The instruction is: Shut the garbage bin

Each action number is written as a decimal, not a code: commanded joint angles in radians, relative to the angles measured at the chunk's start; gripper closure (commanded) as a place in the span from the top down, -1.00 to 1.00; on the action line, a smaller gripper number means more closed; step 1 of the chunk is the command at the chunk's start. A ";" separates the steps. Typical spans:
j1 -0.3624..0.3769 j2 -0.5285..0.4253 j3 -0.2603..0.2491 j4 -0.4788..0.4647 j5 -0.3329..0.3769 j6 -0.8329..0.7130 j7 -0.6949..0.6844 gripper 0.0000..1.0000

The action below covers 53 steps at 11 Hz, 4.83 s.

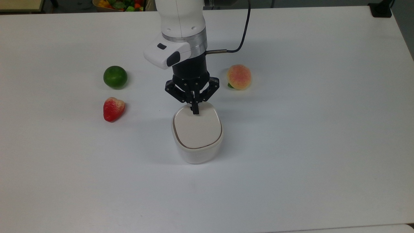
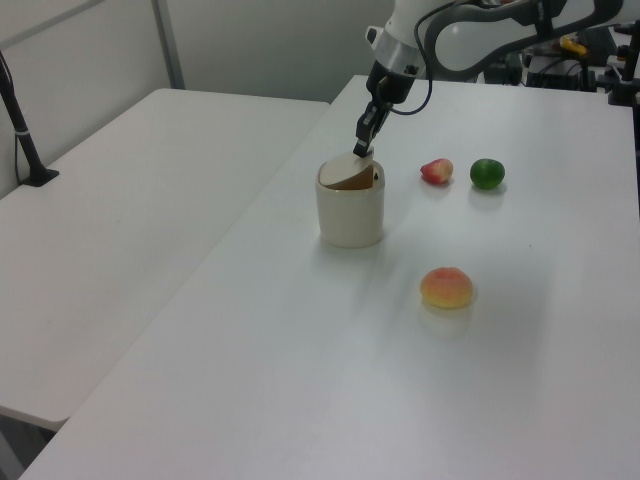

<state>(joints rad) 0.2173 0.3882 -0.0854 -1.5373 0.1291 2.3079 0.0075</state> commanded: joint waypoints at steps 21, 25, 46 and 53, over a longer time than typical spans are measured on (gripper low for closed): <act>-0.027 -0.044 0.001 -0.066 -0.013 -0.042 -0.069 -1.00; -0.050 -0.129 0.001 -0.066 0.000 -0.122 -0.069 -1.00; -0.156 -0.453 0.091 -0.127 -0.075 -0.581 -0.061 1.00; -0.154 -0.453 0.084 -0.121 -0.071 -0.588 -0.055 1.00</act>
<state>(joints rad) 0.0670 -0.0414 -0.0090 -1.6324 0.0647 1.7015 -0.0508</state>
